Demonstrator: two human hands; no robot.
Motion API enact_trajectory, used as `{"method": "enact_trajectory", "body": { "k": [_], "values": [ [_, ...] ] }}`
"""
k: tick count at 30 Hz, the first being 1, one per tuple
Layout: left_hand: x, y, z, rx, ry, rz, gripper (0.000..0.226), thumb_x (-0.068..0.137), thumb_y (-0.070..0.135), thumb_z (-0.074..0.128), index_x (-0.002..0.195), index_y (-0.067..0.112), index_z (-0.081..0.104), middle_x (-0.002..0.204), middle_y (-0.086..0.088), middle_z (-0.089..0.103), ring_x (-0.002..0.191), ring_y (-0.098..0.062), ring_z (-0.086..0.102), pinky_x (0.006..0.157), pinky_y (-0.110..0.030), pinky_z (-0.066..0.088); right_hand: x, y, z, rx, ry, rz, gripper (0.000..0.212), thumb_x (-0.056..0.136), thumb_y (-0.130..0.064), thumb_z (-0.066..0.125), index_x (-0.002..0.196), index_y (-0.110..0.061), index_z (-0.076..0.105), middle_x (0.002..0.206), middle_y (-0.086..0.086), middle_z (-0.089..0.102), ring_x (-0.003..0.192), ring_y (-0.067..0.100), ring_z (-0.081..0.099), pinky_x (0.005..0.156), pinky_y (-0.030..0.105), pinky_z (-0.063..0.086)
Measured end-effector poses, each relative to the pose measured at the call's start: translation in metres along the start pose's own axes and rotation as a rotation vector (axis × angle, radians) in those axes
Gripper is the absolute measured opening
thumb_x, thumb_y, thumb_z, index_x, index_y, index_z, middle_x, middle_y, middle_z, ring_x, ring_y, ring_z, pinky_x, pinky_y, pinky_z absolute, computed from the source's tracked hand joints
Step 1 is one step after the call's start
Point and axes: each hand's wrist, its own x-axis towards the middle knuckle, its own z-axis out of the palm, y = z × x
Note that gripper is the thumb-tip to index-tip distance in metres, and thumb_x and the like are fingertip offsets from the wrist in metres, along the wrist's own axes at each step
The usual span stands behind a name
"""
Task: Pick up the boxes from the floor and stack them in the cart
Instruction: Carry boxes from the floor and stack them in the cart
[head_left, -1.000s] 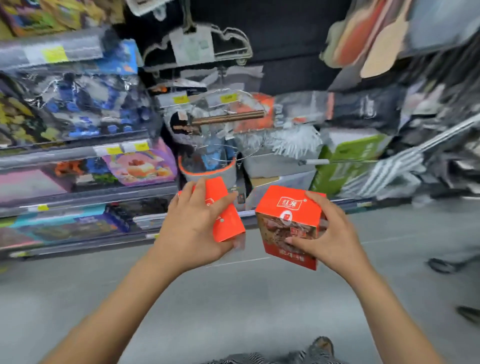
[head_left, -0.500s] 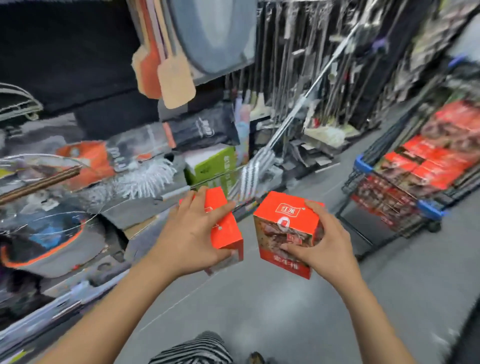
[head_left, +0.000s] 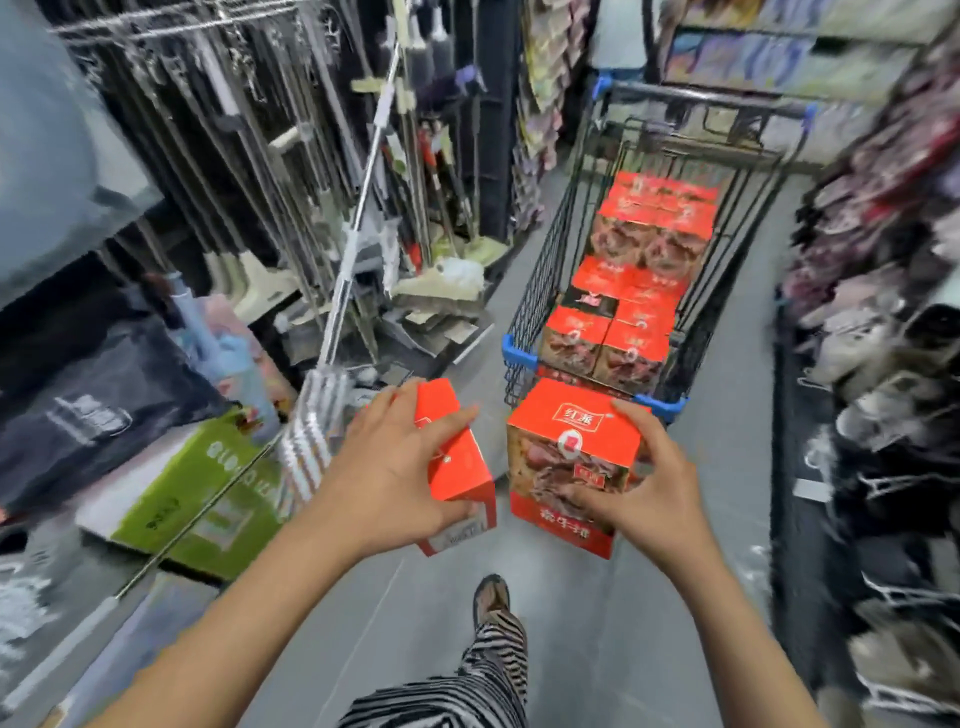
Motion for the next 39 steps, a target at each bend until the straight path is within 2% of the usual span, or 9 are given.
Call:
{"method": "enact_trajectory", "body": {
  "k": [8,13,18,22,25,27,33,35,39],
  "values": [
    [0.205,0.029,-0.004,0.0,-0.105,0.176,0.097,0.065,0.072,0.064,0.146,0.054,0.014,0.157,-0.013,0.008,0.144,-0.032,0.007,0.117,-0.044,0.014,0.129,0.041,-0.046,0.048,0.228,0.108,0.103,0.042,-0.051,0.091,0.134,-0.045,0.046,0.126,-0.002,0.056,0.114,0.022,0.06,0.093,0.048,0.052],
    [0.291,0.052,0.003,0.039,-0.094,0.265,0.105,0.053,0.081,0.042,0.148,0.042,0.02,0.148,-0.017,0.025,0.133,-0.041,0.029,0.109,-0.052,0.03,0.164,0.07,-0.076,0.009,0.331,0.168,0.098,0.044,-0.048,0.09,0.132,-0.046,0.046,0.125,-0.003,0.056,0.115,0.02,0.058,0.093,0.049,0.051],
    [0.354,0.079,0.02,0.001,-0.092,0.228,0.111,0.063,0.066,0.071,0.152,0.034,0.013,0.153,-0.016,0.021,0.14,-0.033,0.018,0.113,-0.046,0.022,0.209,0.104,-0.104,-0.037,0.374,0.177,0.094,0.045,-0.041,0.09,0.13,-0.044,0.048,0.122,-0.009,0.055,0.111,0.016,0.058,0.089,0.05,0.053],
    [0.406,0.101,0.037,-0.018,-0.084,0.11,0.12,0.064,0.067,0.071,0.153,0.03,0.0,0.155,-0.016,0.018,0.141,-0.035,0.017,0.115,-0.045,0.02,0.258,0.136,-0.125,-0.021,0.316,0.191,0.095,0.047,-0.034,0.094,0.13,-0.044,0.048,0.126,-0.009,0.053,0.113,0.016,0.057,0.093,0.049,0.051],
    [0.443,0.118,0.047,-0.008,-0.065,0.012,0.12,0.065,0.068,0.07,0.153,0.027,-0.001,0.154,-0.017,0.018,0.141,-0.036,0.016,0.113,-0.047,0.023,0.294,0.162,-0.147,0.029,0.199,0.18,0.098,0.044,-0.063,0.088,0.13,-0.052,0.043,0.131,-0.025,0.046,0.12,0.021,0.053,0.097,0.05,0.048],
    [0.465,0.129,0.055,0.0,-0.058,-0.053,0.119,0.066,0.067,0.069,0.153,0.025,0.0,0.153,-0.019,0.019,0.14,-0.038,0.017,0.112,-0.049,0.025,0.316,0.175,-0.16,-0.006,0.13,0.164,0.096,0.045,-0.071,0.082,0.13,-0.055,0.041,0.13,-0.034,0.041,0.123,0.021,0.051,0.098,0.05,0.047],
    [0.518,0.149,0.085,0.021,-0.004,-0.236,0.118,0.065,0.069,0.068,0.152,0.02,0.006,0.148,-0.023,0.027,0.136,-0.042,0.025,0.106,-0.054,0.031,0.367,0.192,-0.185,-0.106,0.05,0.091,0.096,0.053,-0.033,0.093,0.136,-0.026,0.046,0.129,-0.004,0.053,0.116,0.021,0.056,0.095,0.047,0.049],
    [0.533,0.154,0.094,0.022,0.014,-0.292,0.118,0.065,0.068,0.07,0.153,0.018,0.007,0.148,-0.025,0.027,0.136,-0.042,0.025,0.106,-0.055,0.031,0.376,0.197,-0.188,-0.104,0.054,0.09,0.095,0.053,-0.022,0.095,0.135,-0.023,0.048,0.125,-0.004,0.052,0.109,0.02,0.057,0.092,0.043,0.051],
    [0.559,0.162,0.111,-0.022,0.014,-0.402,0.119,0.065,0.066,0.071,0.152,0.019,0.004,0.148,-0.025,0.024,0.136,-0.043,0.023,0.107,-0.056,0.03,0.387,0.205,-0.189,-0.087,0.055,0.106,0.095,0.054,-0.02,0.094,0.132,-0.036,0.043,0.122,-0.016,0.048,0.103,0.011,0.054,0.091,0.034,0.051]
  ]
}}
